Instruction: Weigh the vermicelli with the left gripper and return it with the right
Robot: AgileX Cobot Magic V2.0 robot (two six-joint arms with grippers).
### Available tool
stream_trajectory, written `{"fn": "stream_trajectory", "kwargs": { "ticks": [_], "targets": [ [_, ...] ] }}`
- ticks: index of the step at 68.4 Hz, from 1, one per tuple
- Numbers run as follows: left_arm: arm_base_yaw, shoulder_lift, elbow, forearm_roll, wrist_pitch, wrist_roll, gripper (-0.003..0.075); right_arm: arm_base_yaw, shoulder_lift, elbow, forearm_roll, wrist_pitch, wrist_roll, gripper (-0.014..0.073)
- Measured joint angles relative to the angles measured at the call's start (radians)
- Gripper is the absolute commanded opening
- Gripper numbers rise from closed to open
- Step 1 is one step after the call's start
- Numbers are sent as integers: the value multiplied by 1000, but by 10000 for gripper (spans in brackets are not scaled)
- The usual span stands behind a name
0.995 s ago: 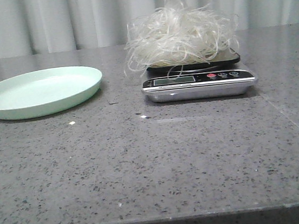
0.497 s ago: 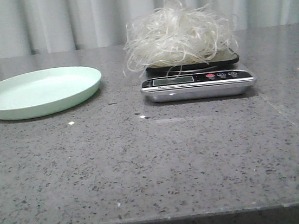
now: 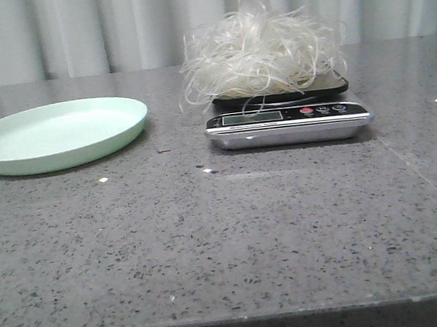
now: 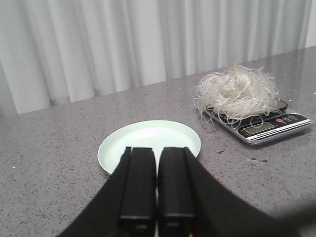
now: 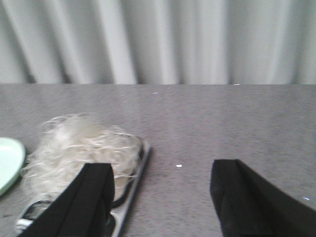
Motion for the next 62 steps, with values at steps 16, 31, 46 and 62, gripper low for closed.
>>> {"fn": "stream_trajectory", "kwargs": {
  "ticks": [16, 31, 46, 62],
  "targets": [
    [0, 0, 0, 0, 0, 0, 134, 203, 304, -282, -1, 138, -23, 545],
    [0, 0, 0, 0, 0, 0, 134, 294, 612, -564, -30, 317, -25, 545],
    [0, 0, 0, 1, 2, 0, 134, 296, 903, -847, -53, 529, -25, 545],
    [0, 0, 0, 1, 2, 0, 134, 296, 1110, -1040, -61, 678, -27, 545]
  ]
}}
